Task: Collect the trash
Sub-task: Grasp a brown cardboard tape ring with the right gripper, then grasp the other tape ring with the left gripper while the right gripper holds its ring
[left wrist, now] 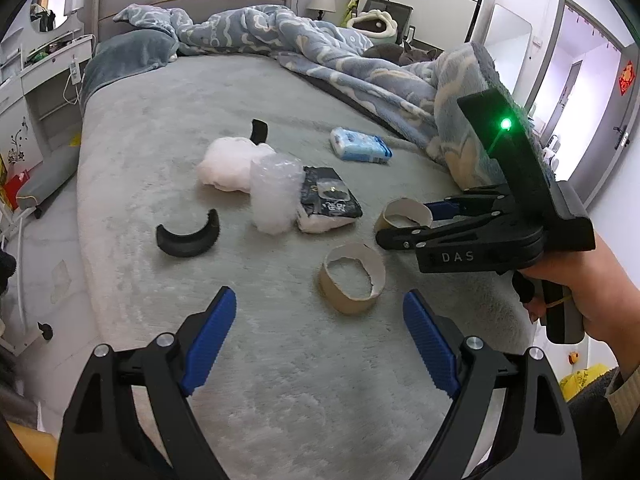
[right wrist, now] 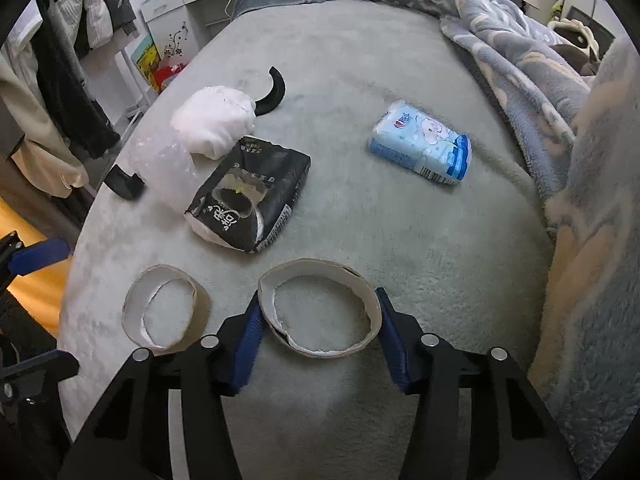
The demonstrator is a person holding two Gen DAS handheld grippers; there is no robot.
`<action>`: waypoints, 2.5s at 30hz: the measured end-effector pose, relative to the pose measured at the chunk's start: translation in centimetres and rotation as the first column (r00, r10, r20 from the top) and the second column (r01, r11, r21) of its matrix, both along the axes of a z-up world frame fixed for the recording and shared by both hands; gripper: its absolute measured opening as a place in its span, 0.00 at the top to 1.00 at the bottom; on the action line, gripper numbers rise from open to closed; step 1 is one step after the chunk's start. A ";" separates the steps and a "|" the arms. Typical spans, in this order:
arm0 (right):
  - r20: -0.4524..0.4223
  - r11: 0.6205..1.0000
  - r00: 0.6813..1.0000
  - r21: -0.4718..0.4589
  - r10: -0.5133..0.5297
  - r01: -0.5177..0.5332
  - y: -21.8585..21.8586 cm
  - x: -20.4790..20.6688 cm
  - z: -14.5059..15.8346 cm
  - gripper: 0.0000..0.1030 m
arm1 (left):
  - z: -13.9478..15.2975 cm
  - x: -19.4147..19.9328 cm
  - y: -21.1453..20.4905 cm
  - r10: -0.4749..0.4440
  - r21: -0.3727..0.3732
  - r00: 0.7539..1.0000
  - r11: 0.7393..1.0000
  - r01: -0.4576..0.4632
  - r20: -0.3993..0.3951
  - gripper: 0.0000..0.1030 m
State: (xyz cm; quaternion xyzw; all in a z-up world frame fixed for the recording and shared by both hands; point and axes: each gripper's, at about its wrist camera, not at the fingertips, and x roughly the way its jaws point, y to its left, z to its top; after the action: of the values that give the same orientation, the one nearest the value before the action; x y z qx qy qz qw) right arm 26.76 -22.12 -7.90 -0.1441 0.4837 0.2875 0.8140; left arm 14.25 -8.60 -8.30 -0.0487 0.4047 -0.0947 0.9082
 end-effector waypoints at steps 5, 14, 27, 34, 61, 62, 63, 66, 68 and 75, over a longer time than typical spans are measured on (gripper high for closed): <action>0.015 0.999 1.000 0.037 0.007 -0.008 -0.4 -0.5 1.2 0.49 | -0.3 0.4 -0.9 -0.009 -0.013 1.000 1.000 0.009 -0.004 0.15; 0.050 0.982 0.999 0.189 -0.003 -0.006 -2.3 -0.9 4.9 0.49 | -1.1 1.1 -3.0 -0.036 -0.003 0.999 0.999 0.036 -0.010 0.15; 0.052 0.956 0.998 0.288 0.033 -0.047 -4.1 -2.0 6.0 0.49 | -2.3 2.6 -4.3 0.013 0.004 1.000 1.000 -0.013 -0.017 0.25; 0.044 0.941 0.998 0.335 0.040 -0.052 -4.9 -2.3 6.4 0.49 | -2.8 3.3 -4.4 0.034 0.022 0.999 0.999 -0.033 -0.040 0.38; -0.001 0.924 1.000 0.382 -0.021 0.020 -3.7 -3.7 5.9 0.49 | -0.8 1.2 -0.7 0.052 -0.068 0.998 0.996 -0.054 -0.029 0.54; -0.009 0.921 1.000 0.389 -0.030 0.031 -3.5 -3.8 5.8 0.49 | -0.7 0.9 -0.2 0.060 -0.071 0.998 0.996 -0.062 -0.030 0.54; -0.014 0.920 0.999 0.389 -0.040 0.043 -3.3 -3.8 5.6 0.49 | -0.7 0.7 0.2 0.067 -0.074 0.997 0.995 -0.069 -0.030 0.54; -0.009 0.929 0.998 0.364 -0.064 0.063 -2.1 -4.1 5.3 0.49 | -0.4 -0.4 1.9 0.095 -0.074 0.995 0.992 -0.098 -0.034 0.54; 0.000 0.935 0.998 0.351 -0.057 0.054 -1.1 -4.7 5.4 0.49 | -0.1 -1.0 2.7 0.105 -0.067 0.994 0.992 -0.107 -0.028 0.54; 0.024 0.954 0.999 0.298 -0.029 0.021 2.6 -7.5 5.4 0.49 | 0.9 -2.9 6.1 0.141 -0.028 0.990 0.990 -0.141 -0.005 0.54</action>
State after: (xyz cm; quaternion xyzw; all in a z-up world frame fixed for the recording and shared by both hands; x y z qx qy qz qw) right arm 19.25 -19.54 -2.46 -0.0176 0.4252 0.3449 0.8366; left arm 11.35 -2.55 -7.40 -0.0903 0.4001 -0.0362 0.9113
